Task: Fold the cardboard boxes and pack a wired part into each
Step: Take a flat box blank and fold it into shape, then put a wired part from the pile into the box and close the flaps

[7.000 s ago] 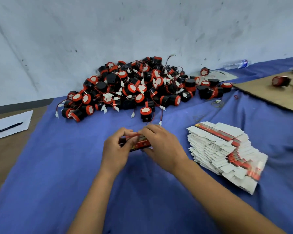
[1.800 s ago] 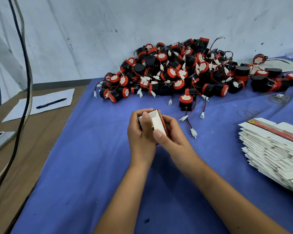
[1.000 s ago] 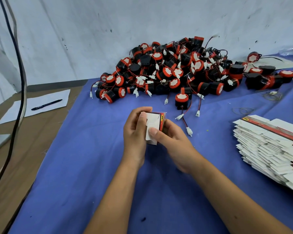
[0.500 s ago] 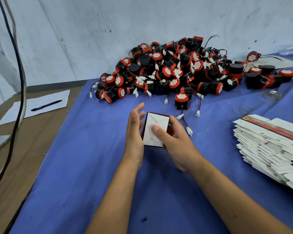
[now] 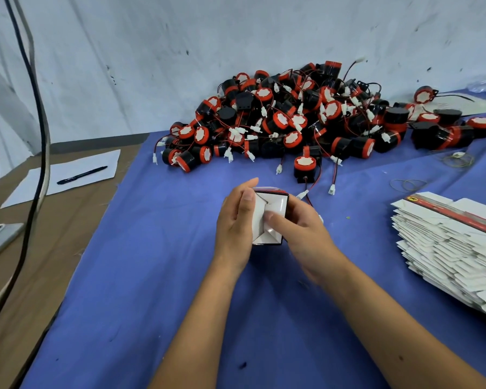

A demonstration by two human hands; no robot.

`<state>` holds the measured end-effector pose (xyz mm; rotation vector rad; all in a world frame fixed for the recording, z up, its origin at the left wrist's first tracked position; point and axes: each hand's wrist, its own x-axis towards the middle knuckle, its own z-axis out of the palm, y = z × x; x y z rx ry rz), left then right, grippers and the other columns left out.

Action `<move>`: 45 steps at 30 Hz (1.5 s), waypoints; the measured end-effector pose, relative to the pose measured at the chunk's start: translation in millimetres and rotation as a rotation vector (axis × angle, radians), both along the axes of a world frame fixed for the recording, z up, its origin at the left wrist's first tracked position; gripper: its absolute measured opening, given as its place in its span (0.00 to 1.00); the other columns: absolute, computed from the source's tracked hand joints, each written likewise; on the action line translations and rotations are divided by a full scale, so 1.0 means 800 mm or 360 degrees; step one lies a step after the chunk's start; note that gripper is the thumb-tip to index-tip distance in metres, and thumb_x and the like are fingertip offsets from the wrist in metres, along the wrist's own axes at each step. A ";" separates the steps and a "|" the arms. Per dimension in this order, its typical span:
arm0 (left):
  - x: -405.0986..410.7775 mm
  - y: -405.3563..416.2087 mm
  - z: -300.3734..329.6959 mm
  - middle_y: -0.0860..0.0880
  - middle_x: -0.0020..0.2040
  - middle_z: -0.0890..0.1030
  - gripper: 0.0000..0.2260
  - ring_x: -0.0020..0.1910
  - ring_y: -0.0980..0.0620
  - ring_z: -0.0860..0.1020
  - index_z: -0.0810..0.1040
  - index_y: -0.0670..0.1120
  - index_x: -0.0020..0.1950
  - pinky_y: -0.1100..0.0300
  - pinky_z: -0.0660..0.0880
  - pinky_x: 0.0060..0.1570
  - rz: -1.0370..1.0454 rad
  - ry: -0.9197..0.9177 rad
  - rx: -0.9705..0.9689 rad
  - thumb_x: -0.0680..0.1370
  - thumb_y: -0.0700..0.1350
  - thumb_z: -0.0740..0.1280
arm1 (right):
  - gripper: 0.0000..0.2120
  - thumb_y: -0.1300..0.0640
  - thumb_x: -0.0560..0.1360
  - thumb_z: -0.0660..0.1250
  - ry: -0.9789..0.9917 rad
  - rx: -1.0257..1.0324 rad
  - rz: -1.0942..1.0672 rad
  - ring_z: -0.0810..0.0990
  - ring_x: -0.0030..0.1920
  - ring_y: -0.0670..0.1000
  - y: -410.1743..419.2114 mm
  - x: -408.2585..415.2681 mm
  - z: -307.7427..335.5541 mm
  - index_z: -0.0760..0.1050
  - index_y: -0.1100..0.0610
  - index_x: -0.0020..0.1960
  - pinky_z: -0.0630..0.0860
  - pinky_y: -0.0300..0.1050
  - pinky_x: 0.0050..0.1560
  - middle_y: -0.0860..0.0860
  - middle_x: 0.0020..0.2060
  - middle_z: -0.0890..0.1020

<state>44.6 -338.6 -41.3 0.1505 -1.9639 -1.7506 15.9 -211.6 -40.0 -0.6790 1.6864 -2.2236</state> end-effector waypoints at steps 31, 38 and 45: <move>-0.022 -0.035 -0.031 0.54 0.68 0.79 0.26 0.64 0.64 0.75 0.71 0.48 0.76 0.71 0.71 0.60 0.0268 -0.0087 -0.0432 0.85 0.60 0.52 | 0.22 0.45 0.81 0.65 0.0755 0.1788 -0.0960 0.77 0.56 0.60 -0.003 -0.153 0.023 0.71 0.51 0.72 0.71 0.49 0.48 0.58 0.63 0.73; -0.018 -0.034 -0.028 0.71 0.67 0.75 0.26 0.66 0.76 0.70 0.67 0.53 0.80 0.77 0.68 0.60 0.0260 -0.0058 -0.0309 0.84 0.61 0.56 | 0.29 0.31 0.76 0.64 0.0870 0.2531 -0.0890 0.75 0.59 0.65 -0.022 -0.201 0.005 0.65 0.46 0.69 0.68 0.56 0.52 0.61 0.61 0.74; -0.026 -0.036 -0.034 0.60 0.53 0.79 0.15 0.49 0.64 0.78 0.75 0.48 0.69 0.77 0.70 0.44 0.0448 -0.0194 -0.0586 0.82 0.39 0.66 | 0.22 0.43 0.80 0.67 0.1161 0.2193 -0.0818 0.75 0.57 0.61 0.002 -0.157 -0.001 0.63 0.44 0.69 0.64 0.59 0.62 0.55 0.59 0.77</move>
